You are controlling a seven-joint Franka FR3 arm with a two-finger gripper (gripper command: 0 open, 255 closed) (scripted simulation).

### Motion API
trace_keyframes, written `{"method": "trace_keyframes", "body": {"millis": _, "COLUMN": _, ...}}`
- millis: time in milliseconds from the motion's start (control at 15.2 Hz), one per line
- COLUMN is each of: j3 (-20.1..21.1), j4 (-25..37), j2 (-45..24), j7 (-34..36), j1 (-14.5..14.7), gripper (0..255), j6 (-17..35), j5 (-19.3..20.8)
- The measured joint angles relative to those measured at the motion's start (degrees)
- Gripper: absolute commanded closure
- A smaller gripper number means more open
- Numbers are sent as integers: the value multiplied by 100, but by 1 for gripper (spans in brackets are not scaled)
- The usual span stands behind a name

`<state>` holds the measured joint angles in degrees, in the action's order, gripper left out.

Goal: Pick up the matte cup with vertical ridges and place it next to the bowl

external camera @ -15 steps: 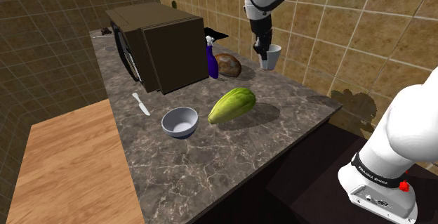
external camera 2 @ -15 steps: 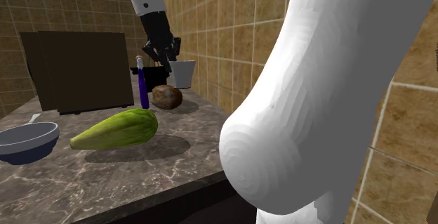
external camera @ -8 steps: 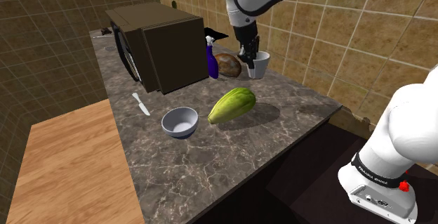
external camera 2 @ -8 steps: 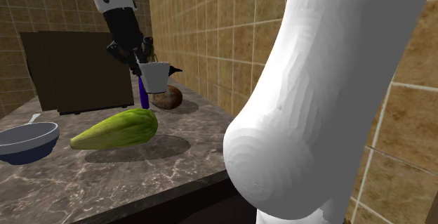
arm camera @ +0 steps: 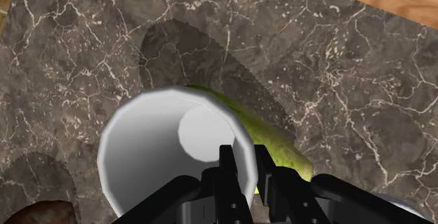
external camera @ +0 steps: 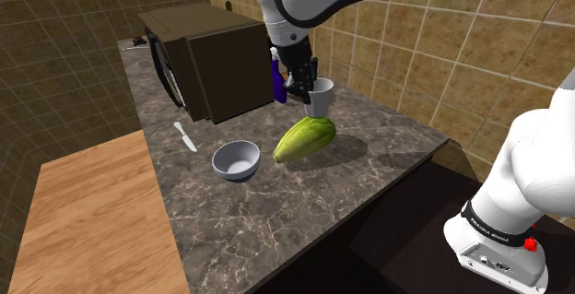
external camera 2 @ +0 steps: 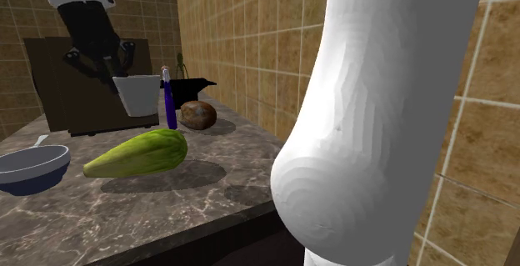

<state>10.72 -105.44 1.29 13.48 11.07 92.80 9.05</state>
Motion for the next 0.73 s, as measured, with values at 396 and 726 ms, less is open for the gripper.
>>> {"method": "trace_keyframes", "body": {"millis": 396, "j3": 389, "j4": 843, "j2": -670, "j7": 770, "j1": 410, "gripper": 255, "j6": -309, "j5": -8}}
{"method": "trace_keyframes", "body": {"millis": 726, "j3": 652, "j4": 1701, "j2": -1342, "j7": 1389, "j1": 808, "gripper": 255, "j6": -608, "j5": 69}}
